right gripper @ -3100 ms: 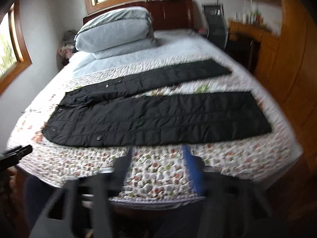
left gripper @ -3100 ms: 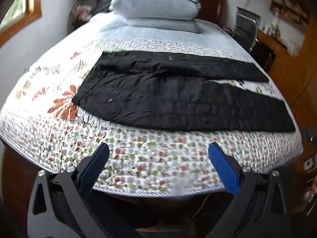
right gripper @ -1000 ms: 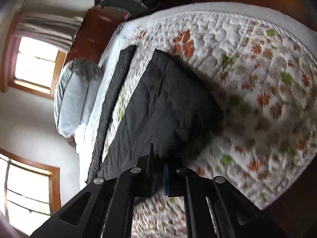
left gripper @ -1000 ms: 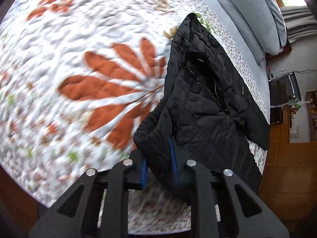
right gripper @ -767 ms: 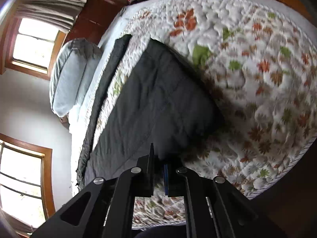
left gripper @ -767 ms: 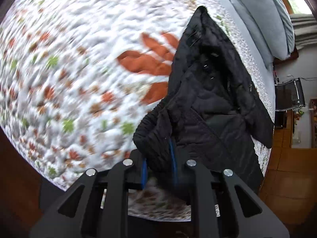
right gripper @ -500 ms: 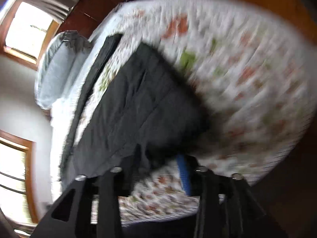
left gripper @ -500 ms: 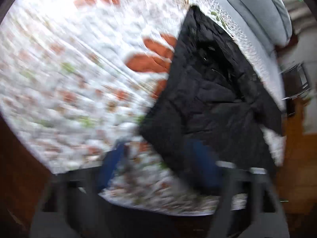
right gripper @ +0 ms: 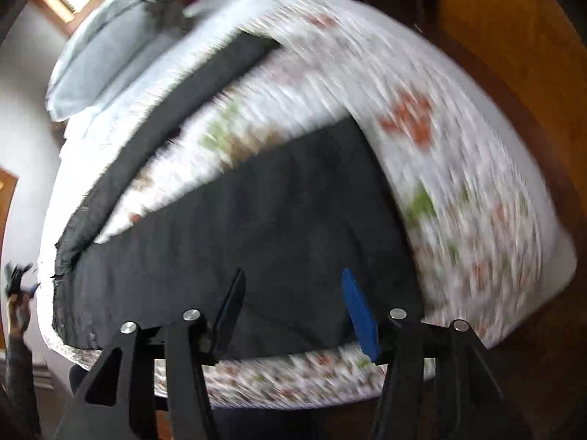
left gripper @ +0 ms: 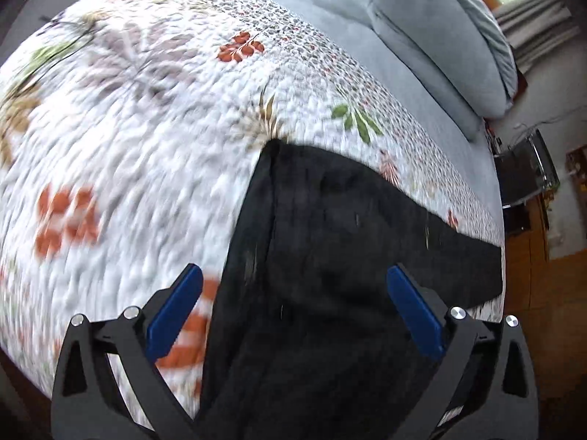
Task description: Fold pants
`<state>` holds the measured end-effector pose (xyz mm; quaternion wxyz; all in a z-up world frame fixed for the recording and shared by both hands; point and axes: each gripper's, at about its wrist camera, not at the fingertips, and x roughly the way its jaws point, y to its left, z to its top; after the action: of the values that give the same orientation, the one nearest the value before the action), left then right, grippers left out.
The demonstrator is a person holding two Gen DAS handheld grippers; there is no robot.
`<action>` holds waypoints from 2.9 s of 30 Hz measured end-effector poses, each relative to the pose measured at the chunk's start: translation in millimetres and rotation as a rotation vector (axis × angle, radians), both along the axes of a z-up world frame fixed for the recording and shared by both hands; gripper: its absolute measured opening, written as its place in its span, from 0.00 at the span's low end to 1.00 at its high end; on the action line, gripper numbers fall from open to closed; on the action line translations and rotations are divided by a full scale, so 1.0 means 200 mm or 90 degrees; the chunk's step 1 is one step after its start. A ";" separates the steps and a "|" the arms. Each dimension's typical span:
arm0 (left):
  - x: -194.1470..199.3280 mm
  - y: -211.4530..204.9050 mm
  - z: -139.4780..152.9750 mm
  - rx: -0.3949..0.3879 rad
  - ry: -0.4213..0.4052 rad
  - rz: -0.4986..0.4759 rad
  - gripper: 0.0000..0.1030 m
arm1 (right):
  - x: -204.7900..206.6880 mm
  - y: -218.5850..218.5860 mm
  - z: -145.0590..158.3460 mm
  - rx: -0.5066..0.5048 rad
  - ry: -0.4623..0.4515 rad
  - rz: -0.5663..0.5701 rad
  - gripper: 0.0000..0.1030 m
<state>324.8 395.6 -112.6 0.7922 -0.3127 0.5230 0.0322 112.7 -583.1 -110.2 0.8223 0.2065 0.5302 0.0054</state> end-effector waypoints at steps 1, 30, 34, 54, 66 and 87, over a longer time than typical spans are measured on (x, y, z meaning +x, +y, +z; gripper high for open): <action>0.07 0.03 -0.02 -0.002 0.002 0.003 0.97 | 0.08 0.02 0.06 0.014 -0.016 0.020 0.64; 0.71 -0.03 -0.48 0.025 0.102 -0.192 0.63 | 2.18 0.38 0.03 0.004 0.017 0.165 0.88; 0.70 0.00 -0.49 0.012 0.092 -0.187 0.58 | 2.30 0.29 -0.04 -0.003 0.029 0.156 0.89; 0.70 0.06 -0.53 -0.011 0.072 -0.151 0.33 | 2.79 0.11 -0.31 -0.021 0.063 0.208 0.91; 0.72 0.04 -0.53 -0.001 0.066 -0.139 0.21 | 2.80 0.12 -0.33 0.013 0.052 0.238 0.18; 0.59 -0.02 -0.19 0.023 -0.059 -0.099 0.13 | 2.34 0.02 0.28 -0.035 -0.072 0.237 0.06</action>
<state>443.4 392.4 -150.6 0.8212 -0.2583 0.5077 -0.0347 580.5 -578.5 -54.9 0.8408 0.0819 0.5123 0.1544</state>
